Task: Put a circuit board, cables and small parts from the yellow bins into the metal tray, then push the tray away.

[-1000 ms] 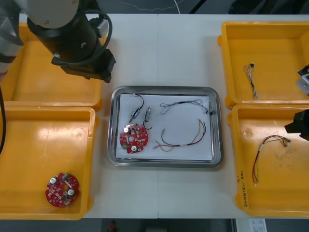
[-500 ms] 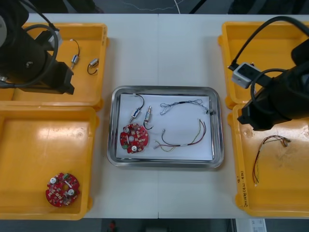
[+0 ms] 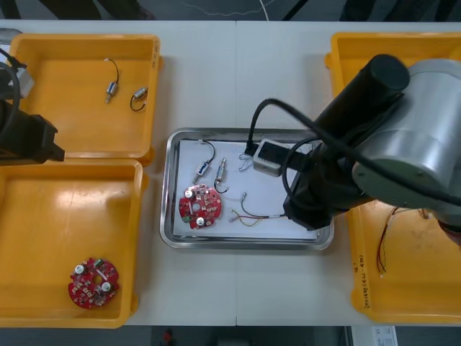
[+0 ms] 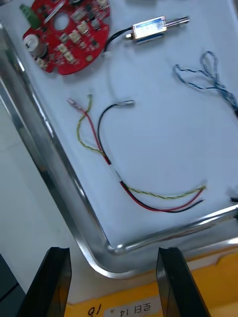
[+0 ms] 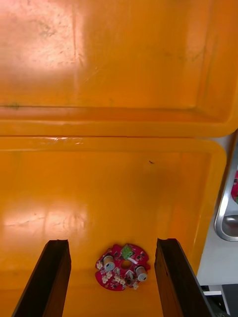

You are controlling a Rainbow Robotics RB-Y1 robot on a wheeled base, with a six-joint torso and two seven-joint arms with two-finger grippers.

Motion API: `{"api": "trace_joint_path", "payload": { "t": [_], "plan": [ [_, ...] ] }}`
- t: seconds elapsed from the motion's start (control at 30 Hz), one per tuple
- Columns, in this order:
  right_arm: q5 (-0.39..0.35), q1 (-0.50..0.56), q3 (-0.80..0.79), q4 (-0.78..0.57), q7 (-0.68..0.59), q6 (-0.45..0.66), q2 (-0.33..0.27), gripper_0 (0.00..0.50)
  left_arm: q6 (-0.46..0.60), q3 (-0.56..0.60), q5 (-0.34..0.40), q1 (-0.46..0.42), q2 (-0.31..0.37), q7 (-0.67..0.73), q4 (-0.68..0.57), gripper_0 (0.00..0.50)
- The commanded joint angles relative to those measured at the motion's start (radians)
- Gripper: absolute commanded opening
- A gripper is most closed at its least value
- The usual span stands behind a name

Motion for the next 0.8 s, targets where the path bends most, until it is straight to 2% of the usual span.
{"api": "trace_joint_path", "payload": {
  "t": [0.03, 0.27, 0.47, 0.8],
  "plan": [
    [0.054, -0.057, 0.156, -0.023, 0.039, -0.023, 0.018, 0.5, 0.007, 0.071, 0.023, 0.061, 0.055, -0.028, -0.045, 0.5],
    [0.137, -0.119, 0.349, 0.014, 0.061, -0.082, 0.053, 0.5, 0.007, 0.138, 0.037, 0.135, 0.053, -0.046, -0.071, 0.5],
    [0.169, -0.146, 0.425, 0.086, 0.077, -0.161, 0.081, 0.5, 0.007, 0.16, 0.038, 0.172, 0.053, -0.057, -0.09, 0.5],
    [0.195, -0.165, 0.517, 0.198, 0.105, -0.257, 0.087, 0.5, 0.007, 0.178, 0.04, 0.208, 0.055, -0.068, -0.105, 0.5]
  ]
}}
